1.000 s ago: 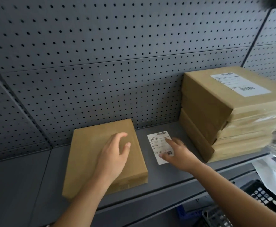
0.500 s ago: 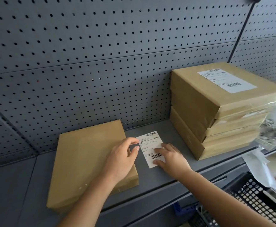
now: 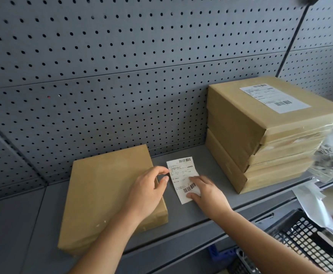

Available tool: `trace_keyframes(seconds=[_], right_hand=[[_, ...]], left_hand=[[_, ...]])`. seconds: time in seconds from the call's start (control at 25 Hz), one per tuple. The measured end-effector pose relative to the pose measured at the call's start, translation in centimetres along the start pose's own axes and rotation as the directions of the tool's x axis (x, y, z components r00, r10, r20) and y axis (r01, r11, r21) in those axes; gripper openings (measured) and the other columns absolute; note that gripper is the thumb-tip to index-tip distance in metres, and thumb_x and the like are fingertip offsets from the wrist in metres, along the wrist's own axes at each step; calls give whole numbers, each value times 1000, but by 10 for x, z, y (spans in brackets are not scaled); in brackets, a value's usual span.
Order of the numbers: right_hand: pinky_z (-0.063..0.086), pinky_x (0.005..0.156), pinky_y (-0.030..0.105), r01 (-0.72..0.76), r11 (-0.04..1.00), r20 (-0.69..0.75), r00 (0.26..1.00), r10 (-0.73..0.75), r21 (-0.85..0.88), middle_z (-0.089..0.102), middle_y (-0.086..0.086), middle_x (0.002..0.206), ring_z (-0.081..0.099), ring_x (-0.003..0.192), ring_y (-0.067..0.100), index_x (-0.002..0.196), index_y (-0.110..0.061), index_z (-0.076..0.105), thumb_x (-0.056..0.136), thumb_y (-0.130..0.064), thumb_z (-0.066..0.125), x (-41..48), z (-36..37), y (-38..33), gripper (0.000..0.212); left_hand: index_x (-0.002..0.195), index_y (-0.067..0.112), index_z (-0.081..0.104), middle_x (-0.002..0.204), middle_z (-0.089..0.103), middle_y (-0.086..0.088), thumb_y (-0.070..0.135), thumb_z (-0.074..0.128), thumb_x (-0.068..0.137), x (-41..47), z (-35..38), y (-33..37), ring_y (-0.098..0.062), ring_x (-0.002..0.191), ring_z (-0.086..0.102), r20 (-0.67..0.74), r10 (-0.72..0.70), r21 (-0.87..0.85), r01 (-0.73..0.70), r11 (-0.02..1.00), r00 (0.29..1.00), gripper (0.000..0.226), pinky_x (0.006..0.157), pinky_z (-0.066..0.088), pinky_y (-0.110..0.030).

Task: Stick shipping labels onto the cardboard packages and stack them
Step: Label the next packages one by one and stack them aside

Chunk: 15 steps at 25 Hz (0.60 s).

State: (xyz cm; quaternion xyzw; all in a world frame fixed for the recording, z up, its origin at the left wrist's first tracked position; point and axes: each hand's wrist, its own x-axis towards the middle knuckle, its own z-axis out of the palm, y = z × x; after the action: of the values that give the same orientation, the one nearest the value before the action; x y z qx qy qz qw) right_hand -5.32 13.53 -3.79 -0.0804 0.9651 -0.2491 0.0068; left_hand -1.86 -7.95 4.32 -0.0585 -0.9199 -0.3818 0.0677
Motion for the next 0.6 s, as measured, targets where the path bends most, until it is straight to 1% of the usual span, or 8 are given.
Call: trace_keyframes(seconds=[0.08,0.16,0.28,0.32,0.4,0.44,0.52,0.6], right_hand=[[44,100,30,-30,999,-12,999,30,33,52,-3,142,48,131,18,145,-23,48,94,-31,65,-2,1,-3,55],[45,97,30,-60,995,-44,997,64,84,53,-1,140,51,127,20,145,-23,48,96,-23,61,-5,0,-4,50],[46,94,25,-58,971,-150,984,95,233,56,-2,140,56,120,18,139,-20,54,97,-11,56,-6,-9,-9,43],[47,93,24,-46,958,-188,977,103,284,56,-3,138,57,118,16,138,-20,55,97,-10,54,-6,-14,-13,42],[52,92,28,-24,921,-252,959,132,390,57,-6,134,57,116,13,137,-20,55,99,-10,53,-5,-28,-22,40],[54,92,29,-10,900,-278,950,145,436,56,-7,131,57,115,11,137,-20,55,99,-10,54,-5,-35,-26,39],[54,88,23,31,872,-324,935,148,488,57,-10,126,58,112,8,135,-20,56,98,-12,57,-6,-46,-33,37],[50,81,13,65,855,-341,930,135,514,59,-11,123,60,109,6,132,-21,58,97,-12,60,-10,-52,-38,36]], left_hand=[[120,29,68,111,65,27,27,58,102,0,0,-1,11,78,58,-7,1,-6,-1,1000,1000,21,74,37,0],[121,29,67,111,65,28,27,58,102,1,0,-1,8,82,60,-7,-3,-6,2,1000,1000,21,75,38,0],[121,29,68,110,65,28,27,58,102,2,0,-2,1,97,63,-10,1,-11,-1,1000,1000,21,81,40,-2],[121,29,68,109,65,28,28,58,102,3,0,-2,-2,97,65,-9,2,-13,-2,1000,1000,21,82,43,-6],[120,30,69,108,69,25,31,56,103,5,0,0,-3,96,66,-10,-3,-23,3,1000,1000,21,85,53,-21],[119,29,70,107,71,22,33,56,103,8,0,1,-2,95,66,-6,-16,-33,16,999,1000,22,85,55,-26],[117,28,72,106,74,18,40,53,104,16,-1,7,-1,96,67,23,-55,-77,56,995,998,26,86,57,-29],[111,28,74,103,75,17,45,50,104,26,-2,14,2,96,68,68,-102,-214,114,970,992,30,87,56,-27]])
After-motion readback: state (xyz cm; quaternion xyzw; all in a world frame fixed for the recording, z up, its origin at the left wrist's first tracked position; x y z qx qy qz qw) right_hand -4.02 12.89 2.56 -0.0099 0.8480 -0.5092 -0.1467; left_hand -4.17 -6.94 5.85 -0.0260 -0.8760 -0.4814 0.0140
